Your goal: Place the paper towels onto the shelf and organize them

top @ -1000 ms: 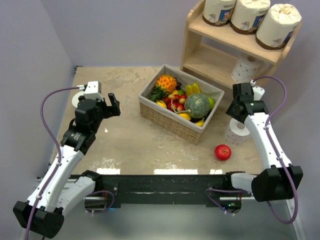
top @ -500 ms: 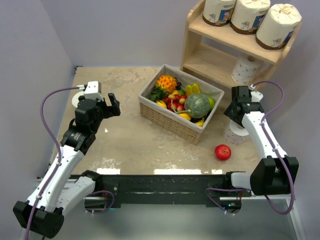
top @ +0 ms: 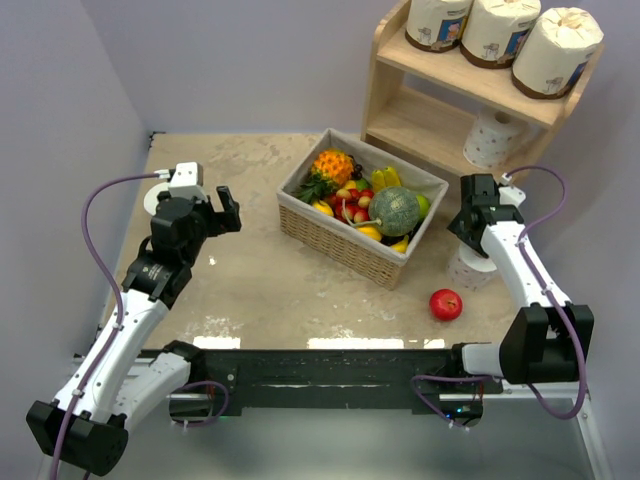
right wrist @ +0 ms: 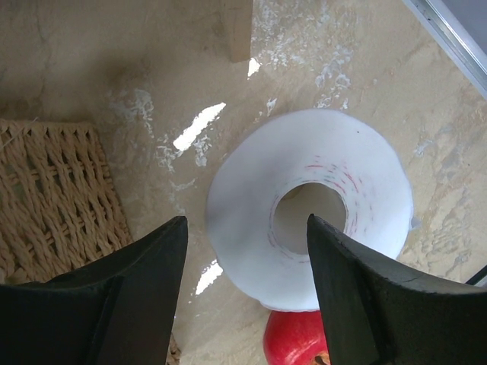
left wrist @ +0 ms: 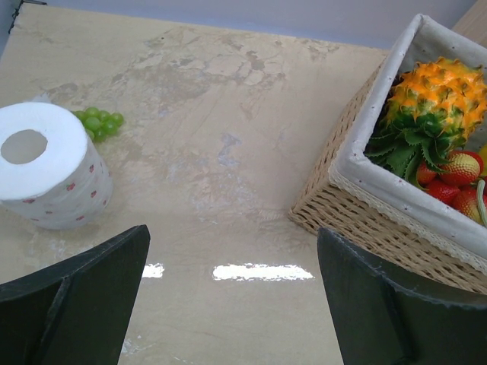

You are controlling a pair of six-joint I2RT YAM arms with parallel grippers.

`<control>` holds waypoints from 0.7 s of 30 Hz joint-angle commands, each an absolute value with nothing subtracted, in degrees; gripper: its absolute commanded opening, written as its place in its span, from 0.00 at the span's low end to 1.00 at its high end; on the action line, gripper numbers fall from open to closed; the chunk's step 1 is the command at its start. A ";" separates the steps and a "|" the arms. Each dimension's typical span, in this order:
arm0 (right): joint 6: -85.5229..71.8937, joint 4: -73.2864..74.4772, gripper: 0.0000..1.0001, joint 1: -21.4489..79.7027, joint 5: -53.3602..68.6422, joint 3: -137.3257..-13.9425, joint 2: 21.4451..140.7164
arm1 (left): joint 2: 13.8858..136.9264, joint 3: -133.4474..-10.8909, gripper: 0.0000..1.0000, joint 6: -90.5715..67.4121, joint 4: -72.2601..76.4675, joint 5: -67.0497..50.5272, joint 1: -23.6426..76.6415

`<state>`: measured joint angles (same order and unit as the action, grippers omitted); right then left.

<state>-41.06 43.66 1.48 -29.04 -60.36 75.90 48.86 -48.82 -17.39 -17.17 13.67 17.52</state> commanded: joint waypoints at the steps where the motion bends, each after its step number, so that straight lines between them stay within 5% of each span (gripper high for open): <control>1: -43.24 41.05 0.68 1.23 -31.99 -59.50 76.02 | 48.69 -48.34 0.97 -17.75 -14.41 13.62 17.49; 14: -43.07 37.45 0.64 1.14 -31.55 -57.83 77.78 | 48.78 -48.34 0.97 -17.67 -14.50 13.80 17.49; 21: -43.59 37.62 0.51 1.05 -32.86 -57.48 77.61 | 48.78 -48.52 0.97 -17.75 -14.59 13.54 17.49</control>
